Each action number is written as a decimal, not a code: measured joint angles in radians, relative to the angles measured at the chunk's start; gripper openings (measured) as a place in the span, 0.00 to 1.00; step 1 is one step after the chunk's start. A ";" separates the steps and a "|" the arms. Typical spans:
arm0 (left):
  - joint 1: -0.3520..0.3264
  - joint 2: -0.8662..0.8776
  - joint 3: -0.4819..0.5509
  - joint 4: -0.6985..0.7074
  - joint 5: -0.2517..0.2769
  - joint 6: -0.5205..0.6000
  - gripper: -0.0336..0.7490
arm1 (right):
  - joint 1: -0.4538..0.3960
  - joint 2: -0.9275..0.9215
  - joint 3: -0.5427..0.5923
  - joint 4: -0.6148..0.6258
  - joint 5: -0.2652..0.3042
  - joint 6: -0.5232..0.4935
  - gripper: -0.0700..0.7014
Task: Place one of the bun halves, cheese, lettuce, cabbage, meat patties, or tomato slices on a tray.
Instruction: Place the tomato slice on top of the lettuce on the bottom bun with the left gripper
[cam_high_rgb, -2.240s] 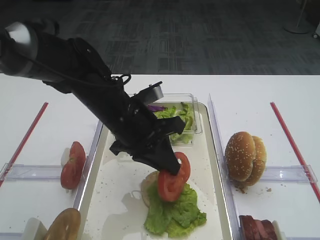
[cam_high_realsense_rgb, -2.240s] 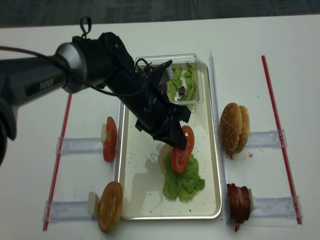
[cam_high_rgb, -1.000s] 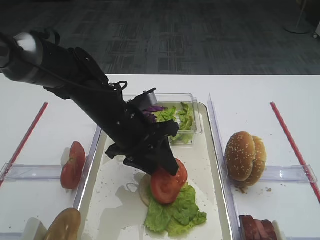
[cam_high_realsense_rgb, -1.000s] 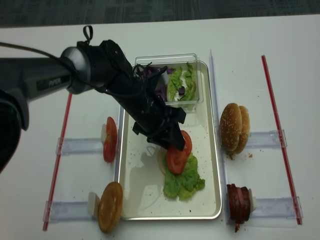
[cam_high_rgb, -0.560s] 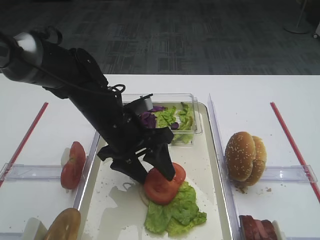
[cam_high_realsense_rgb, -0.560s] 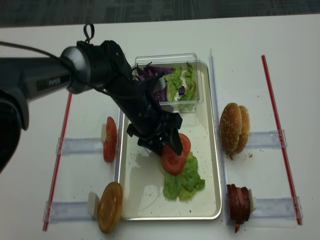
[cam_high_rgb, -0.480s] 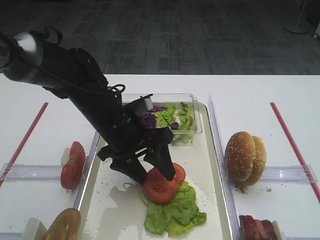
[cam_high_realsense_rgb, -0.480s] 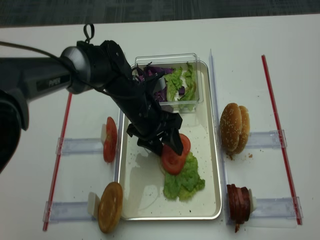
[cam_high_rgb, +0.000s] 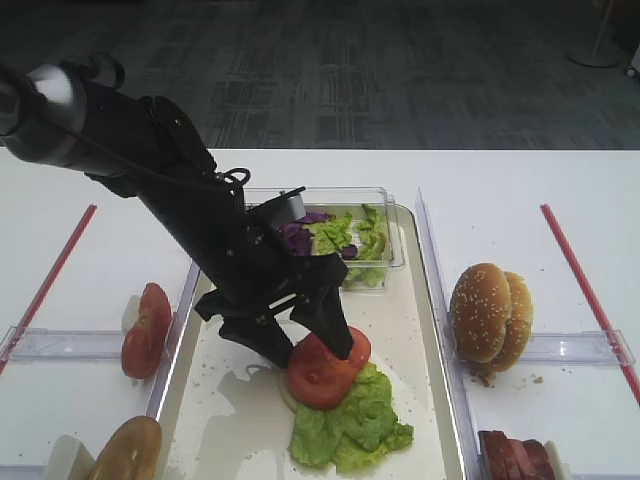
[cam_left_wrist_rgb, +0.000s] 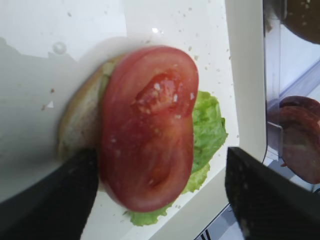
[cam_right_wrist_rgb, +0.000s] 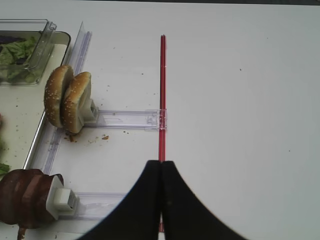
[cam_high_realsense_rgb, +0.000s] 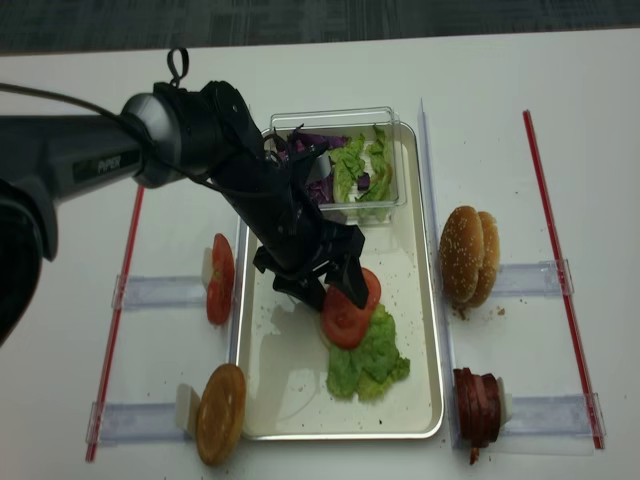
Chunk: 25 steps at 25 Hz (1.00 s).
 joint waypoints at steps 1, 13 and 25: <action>0.000 0.000 0.000 0.000 -0.002 0.000 0.67 | 0.000 0.000 0.000 0.000 0.000 0.000 0.14; 0.020 0.000 0.000 0.000 -0.014 -0.001 0.67 | 0.000 0.000 0.000 0.000 0.000 0.000 0.14; 0.024 0.000 -0.002 0.000 -0.018 -0.002 0.67 | 0.000 0.000 0.000 0.000 0.000 0.000 0.14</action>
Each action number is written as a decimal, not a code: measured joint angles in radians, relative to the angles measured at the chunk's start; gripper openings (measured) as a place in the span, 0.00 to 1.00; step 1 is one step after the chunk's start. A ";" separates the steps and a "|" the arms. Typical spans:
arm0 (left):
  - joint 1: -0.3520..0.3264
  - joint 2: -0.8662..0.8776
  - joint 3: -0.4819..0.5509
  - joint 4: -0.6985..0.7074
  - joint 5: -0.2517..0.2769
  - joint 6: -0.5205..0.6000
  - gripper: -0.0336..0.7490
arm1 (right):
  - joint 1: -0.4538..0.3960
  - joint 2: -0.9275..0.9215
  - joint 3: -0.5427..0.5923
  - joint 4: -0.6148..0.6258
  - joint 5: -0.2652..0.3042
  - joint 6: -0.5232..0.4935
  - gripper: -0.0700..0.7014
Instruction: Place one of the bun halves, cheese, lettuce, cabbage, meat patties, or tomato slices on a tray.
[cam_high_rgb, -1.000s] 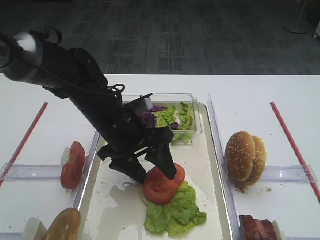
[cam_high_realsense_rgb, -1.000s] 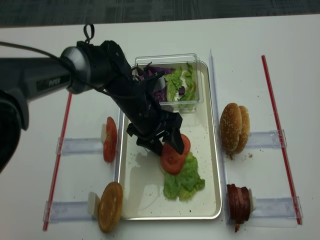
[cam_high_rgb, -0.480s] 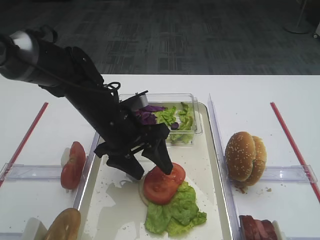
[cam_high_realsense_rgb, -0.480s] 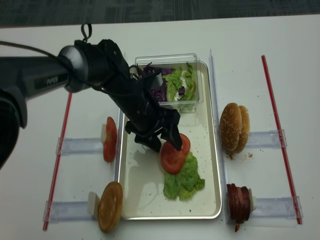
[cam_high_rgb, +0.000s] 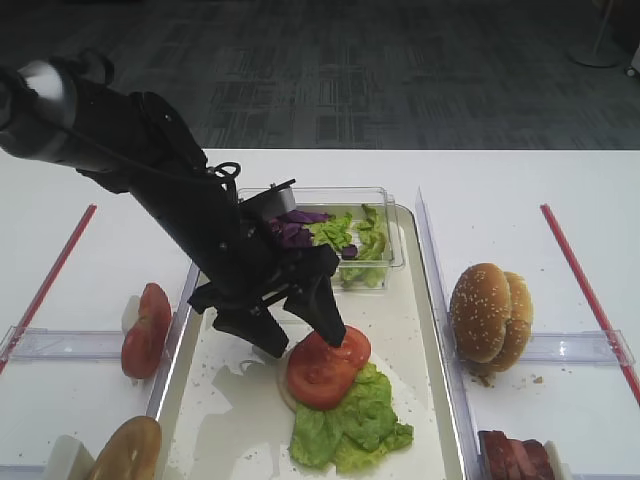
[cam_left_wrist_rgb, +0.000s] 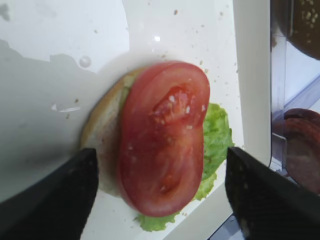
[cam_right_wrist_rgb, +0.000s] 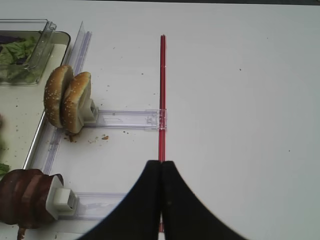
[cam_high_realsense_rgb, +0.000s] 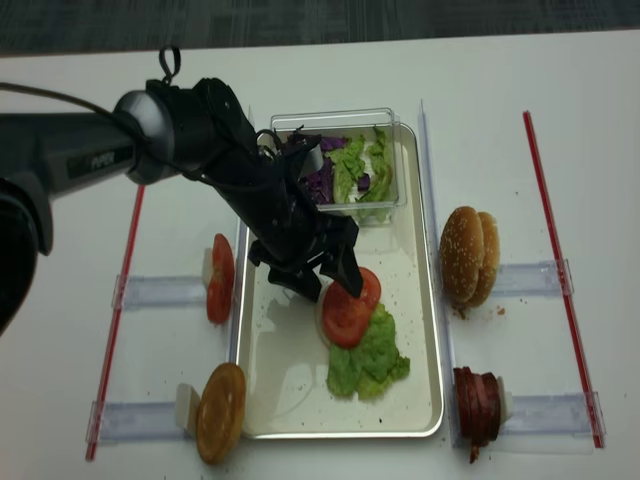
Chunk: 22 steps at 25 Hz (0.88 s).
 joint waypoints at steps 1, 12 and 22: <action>0.000 -0.002 0.000 0.000 -0.002 0.000 0.67 | 0.000 0.000 0.000 0.000 0.000 0.000 0.14; 0.000 -0.118 0.000 0.010 0.003 -0.019 0.67 | 0.000 0.000 0.000 0.000 0.000 0.000 0.14; 0.000 -0.315 0.000 0.024 0.041 -0.053 0.67 | 0.000 0.000 0.000 0.000 0.000 0.002 0.14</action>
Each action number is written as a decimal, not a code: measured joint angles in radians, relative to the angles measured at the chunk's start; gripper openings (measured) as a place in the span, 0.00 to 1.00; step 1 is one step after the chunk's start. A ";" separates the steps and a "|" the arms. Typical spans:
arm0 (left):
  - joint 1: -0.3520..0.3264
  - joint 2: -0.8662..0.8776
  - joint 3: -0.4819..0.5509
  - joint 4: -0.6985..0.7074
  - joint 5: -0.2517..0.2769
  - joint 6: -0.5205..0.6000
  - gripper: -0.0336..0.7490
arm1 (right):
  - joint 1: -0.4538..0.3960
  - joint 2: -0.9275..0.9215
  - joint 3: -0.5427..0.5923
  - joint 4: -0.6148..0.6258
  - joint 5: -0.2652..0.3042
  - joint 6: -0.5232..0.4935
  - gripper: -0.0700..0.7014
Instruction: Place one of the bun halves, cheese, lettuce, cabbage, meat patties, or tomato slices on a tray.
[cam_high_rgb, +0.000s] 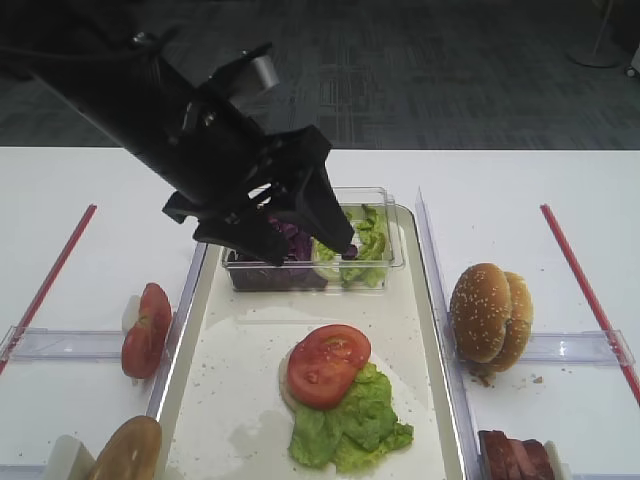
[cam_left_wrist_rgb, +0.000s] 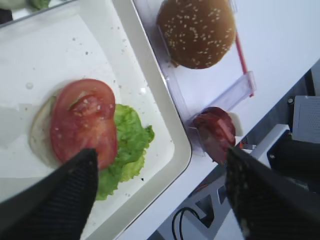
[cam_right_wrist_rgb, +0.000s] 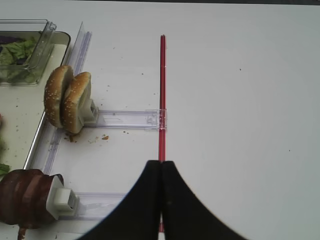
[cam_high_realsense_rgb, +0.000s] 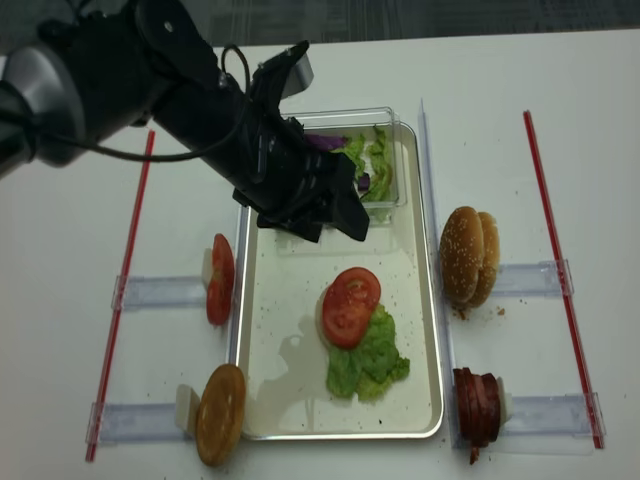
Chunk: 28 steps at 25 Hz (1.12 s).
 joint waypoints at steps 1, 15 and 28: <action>0.000 -0.019 0.000 0.002 0.002 -0.004 0.67 | 0.000 0.000 0.000 0.000 0.000 0.000 0.14; 0.000 -0.117 0.000 0.221 0.025 -0.138 0.67 | 0.000 0.000 0.000 0.000 0.000 0.000 0.14; 0.000 -0.117 0.000 0.772 0.142 -0.434 0.67 | 0.000 0.000 0.000 0.000 0.000 0.000 0.14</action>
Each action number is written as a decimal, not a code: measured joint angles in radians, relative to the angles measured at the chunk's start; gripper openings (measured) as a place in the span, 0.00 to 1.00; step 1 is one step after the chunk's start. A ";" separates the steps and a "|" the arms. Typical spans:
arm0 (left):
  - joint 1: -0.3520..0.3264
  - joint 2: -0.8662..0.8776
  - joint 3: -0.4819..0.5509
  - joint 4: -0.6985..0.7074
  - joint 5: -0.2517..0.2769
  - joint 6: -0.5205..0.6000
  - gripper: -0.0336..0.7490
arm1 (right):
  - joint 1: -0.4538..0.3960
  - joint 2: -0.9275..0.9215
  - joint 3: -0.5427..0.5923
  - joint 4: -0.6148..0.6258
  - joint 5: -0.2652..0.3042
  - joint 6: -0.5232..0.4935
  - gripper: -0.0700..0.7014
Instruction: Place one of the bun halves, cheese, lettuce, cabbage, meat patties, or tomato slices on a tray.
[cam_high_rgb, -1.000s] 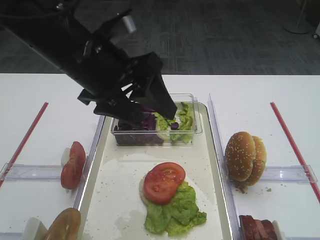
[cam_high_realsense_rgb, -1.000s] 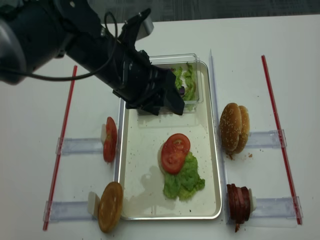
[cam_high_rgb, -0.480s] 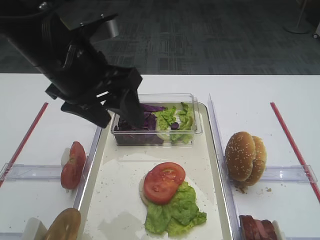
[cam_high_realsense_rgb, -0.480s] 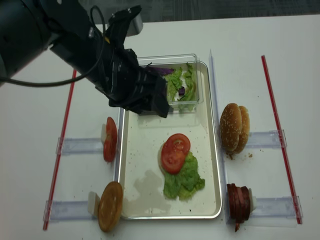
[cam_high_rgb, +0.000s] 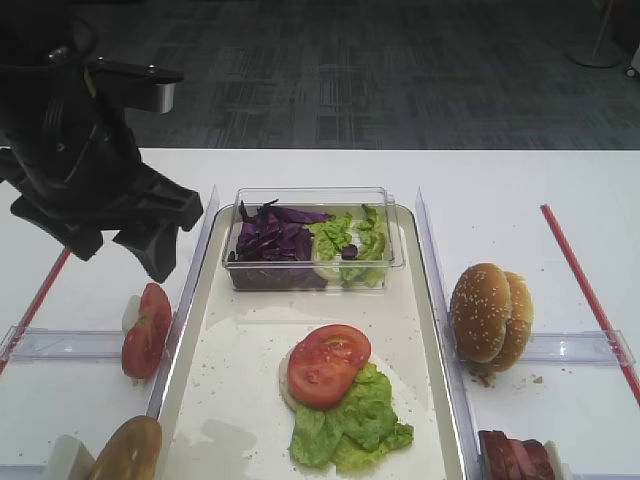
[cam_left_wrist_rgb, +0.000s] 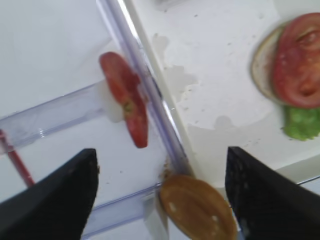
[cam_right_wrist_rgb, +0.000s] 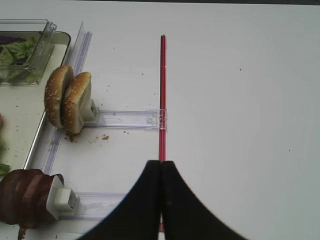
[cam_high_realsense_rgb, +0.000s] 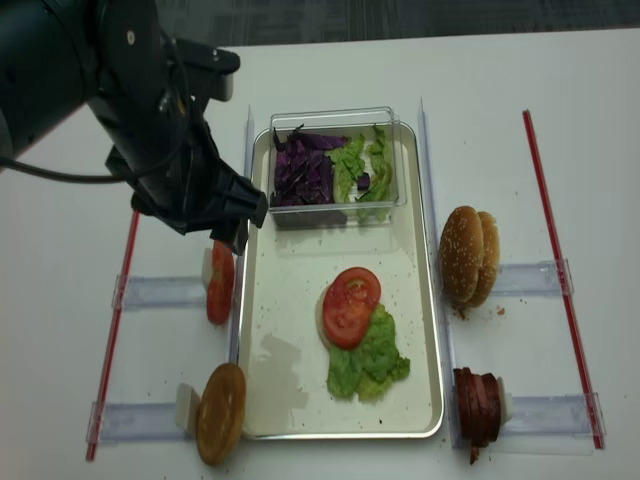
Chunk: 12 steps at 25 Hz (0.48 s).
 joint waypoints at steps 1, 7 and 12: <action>0.000 0.000 0.000 0.026 0.011 -0.010 0.67 | 0.000 0.000 0.000 0.000 0.000 0.000 0.14; 0.001 0.000 0.000 0.065 0.033 -0.031 0.67 | 0.000 0.000 0.000 0.000 0.000 0.000 0.14; 0.012 0.000 0.000 0.067 0.033 -0.043 0.67 | 0.000 0.000 0.000 0.000 0.000 0.000 0.14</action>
